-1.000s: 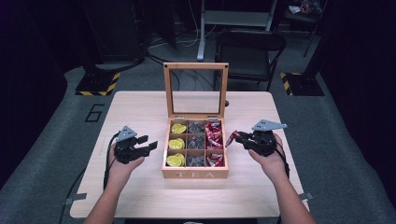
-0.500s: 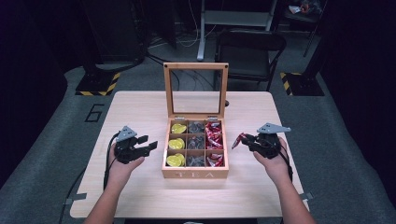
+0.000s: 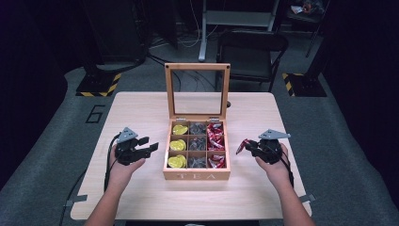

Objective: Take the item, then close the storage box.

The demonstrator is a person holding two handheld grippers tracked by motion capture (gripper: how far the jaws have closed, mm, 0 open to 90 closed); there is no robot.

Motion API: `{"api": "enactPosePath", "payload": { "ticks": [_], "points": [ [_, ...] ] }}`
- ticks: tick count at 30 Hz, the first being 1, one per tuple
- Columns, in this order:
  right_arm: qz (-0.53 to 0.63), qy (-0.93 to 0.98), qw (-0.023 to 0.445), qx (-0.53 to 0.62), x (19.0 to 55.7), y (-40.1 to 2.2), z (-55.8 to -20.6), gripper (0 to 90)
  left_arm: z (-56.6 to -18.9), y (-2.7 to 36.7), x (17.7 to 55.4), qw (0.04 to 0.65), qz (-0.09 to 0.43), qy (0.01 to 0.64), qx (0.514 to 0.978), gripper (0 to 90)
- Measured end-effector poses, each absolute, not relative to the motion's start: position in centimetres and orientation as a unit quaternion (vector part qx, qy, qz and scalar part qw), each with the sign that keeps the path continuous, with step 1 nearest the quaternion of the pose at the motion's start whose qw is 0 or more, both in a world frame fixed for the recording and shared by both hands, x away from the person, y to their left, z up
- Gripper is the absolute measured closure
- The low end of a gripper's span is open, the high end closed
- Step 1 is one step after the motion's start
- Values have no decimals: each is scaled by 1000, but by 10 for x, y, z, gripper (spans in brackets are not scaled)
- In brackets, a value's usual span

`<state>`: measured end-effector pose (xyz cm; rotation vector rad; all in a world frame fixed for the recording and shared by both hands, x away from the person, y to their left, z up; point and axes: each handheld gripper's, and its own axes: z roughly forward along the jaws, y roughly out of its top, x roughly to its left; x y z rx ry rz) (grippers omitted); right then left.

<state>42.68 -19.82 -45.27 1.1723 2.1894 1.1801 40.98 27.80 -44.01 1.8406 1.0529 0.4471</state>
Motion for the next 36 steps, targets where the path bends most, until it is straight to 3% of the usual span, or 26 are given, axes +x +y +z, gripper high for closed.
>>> {"api": "enactPosePath", "payload": {
  "ticks": [36],
  "points": [
    [384,768,171,482,442,-218,-493,726,-440,278,409,469,183,429,750,460]
  ]
}}
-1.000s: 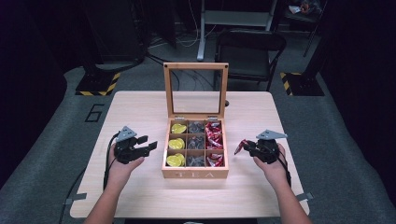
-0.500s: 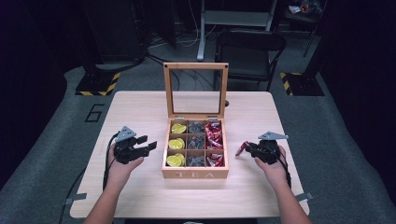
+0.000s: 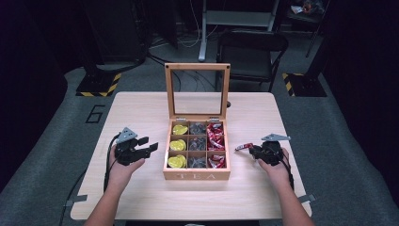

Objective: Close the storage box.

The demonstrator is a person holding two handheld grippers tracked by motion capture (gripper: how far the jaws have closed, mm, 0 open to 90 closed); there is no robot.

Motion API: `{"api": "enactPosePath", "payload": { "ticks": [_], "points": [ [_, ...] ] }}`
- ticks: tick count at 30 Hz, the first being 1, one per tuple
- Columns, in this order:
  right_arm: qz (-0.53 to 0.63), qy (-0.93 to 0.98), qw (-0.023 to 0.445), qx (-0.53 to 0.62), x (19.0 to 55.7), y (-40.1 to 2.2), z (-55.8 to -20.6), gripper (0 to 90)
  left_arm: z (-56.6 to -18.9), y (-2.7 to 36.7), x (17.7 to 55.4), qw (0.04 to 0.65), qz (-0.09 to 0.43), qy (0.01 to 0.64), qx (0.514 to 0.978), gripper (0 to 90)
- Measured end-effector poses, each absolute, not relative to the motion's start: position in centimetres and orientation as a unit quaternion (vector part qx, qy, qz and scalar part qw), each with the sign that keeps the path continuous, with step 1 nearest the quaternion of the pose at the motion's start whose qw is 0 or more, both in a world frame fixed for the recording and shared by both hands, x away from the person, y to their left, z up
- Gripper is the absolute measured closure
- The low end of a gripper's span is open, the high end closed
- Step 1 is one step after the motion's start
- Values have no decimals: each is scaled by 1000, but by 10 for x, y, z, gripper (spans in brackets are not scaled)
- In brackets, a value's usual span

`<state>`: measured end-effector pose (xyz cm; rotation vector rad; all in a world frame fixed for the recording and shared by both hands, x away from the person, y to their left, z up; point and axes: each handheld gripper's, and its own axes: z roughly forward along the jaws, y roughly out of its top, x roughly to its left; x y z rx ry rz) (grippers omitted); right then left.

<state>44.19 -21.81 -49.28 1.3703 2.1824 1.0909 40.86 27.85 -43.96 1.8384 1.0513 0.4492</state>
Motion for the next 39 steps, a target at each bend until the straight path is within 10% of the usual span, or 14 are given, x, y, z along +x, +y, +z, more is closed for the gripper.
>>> {"api": "enactPosePath", "payload": {
  "ticks": [39],
  "points": [
    [405,771,174,460,453,-205,-460,542,-438,283,408,471,187,433,746,460]
  ]
}}
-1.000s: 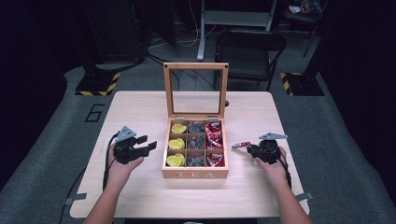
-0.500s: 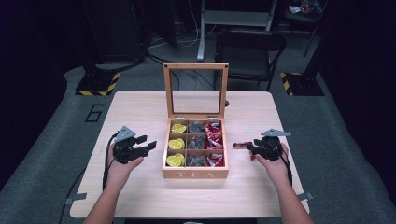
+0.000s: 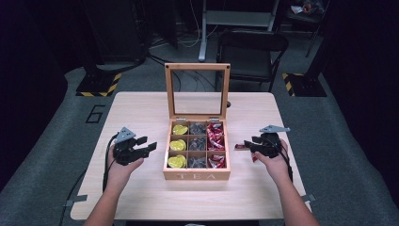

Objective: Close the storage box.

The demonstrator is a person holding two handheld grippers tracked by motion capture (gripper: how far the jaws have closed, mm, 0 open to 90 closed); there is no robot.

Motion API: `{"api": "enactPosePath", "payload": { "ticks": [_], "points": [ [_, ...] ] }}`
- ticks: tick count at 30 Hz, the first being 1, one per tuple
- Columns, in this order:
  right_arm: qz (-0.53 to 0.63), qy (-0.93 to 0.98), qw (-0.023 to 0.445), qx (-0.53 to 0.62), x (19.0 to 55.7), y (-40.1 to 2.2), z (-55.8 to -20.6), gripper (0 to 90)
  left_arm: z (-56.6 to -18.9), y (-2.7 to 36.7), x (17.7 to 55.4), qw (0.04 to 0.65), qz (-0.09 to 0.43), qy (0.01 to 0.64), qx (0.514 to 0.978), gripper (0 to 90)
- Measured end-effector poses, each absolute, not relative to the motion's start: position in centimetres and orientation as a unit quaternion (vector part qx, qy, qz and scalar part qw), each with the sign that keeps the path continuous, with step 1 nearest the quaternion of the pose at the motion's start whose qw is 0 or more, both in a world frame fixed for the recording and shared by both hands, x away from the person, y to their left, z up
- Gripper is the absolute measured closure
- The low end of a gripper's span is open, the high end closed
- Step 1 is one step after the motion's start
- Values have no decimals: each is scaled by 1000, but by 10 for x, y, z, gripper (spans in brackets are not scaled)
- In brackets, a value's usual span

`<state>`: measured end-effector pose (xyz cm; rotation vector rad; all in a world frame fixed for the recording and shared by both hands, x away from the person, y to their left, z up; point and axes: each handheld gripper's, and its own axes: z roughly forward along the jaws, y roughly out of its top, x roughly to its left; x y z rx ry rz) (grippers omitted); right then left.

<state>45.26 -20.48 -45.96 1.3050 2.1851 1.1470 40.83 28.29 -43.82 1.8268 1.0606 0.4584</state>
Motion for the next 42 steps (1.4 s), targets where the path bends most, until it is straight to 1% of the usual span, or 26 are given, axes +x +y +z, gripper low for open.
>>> {"api": "enactPosePath", "payload": {
  "ticks": [8,14,21,24,32,34,36,42],
  "points": [
    [404,791,174,425,458,-188,-439,550,-439,284,409,469,186,435,745,459],
    [420,787,165,420,464,-179,-429,529,-440,285,409,470,186,437,744,459],
    [422,793,162,409,470,-172,-417,532,-440,285,410,470,187,439,743,460],
    [424,796,163,400,475,-167,-406,532,-441,286,410,469,187,442,741,461],
    [420,802,169,389,492,-157,-388,525,-441,286,410,467,185,440,744,459],
    [419,805,167,384,496,-154,-386,528,-442,286,410,467,185,440,745,459],
    [417,809,168,380,500,-152,-386,554,-442,287,411,467,185,440,744,459],
    [411,812,167,379,511,-148,-386,555,-442,287,410,465,185,440,746,459]
  ]
}}
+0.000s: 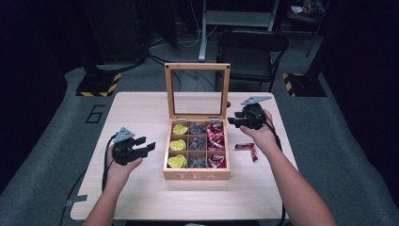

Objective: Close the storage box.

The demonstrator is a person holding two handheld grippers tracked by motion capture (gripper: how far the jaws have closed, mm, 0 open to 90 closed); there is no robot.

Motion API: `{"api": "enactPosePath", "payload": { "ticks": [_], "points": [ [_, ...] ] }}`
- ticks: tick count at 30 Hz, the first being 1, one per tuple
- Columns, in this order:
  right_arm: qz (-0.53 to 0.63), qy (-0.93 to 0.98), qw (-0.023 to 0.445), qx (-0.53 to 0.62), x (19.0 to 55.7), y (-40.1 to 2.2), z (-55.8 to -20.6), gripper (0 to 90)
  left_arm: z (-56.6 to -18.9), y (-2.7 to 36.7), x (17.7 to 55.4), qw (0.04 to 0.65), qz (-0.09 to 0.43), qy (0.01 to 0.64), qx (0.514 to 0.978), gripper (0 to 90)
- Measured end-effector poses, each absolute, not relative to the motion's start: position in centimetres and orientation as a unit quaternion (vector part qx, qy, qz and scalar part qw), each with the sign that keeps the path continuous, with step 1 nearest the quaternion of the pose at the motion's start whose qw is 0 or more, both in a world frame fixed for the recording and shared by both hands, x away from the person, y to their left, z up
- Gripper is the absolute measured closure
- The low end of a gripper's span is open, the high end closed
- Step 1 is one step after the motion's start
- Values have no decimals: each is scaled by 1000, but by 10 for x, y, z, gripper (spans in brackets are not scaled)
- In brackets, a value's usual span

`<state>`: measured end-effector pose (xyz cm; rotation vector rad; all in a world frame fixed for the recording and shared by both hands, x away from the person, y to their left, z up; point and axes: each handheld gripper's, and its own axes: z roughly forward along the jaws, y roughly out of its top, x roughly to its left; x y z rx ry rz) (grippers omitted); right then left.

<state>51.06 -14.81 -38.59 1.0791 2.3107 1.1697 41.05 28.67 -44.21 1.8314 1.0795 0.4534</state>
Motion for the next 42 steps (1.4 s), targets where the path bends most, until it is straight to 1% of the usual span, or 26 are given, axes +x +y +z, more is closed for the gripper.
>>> {"api": "enactPosePath", "payload": {
  "ticks": [3,10,20,34,42],
  "points": [
    [415,809,163,383,517,-147,-386,555,-443,286,411,465,184,439,746,459],
    [422,797,179,395,530,-146,-385,564,-444,286,411,463,181,439,748,459],
    [418,793,174,408,546,-144,-392,566,-446,286,412,461,180,439,750,460],
    [412,792,179,413,569,-136,-398,554,-447,286,412,462,177,440,749,460],
    [416,791,166,416,580,-135,-403,537,-447,287,412,463,176,441,748,462]
  ]
}}
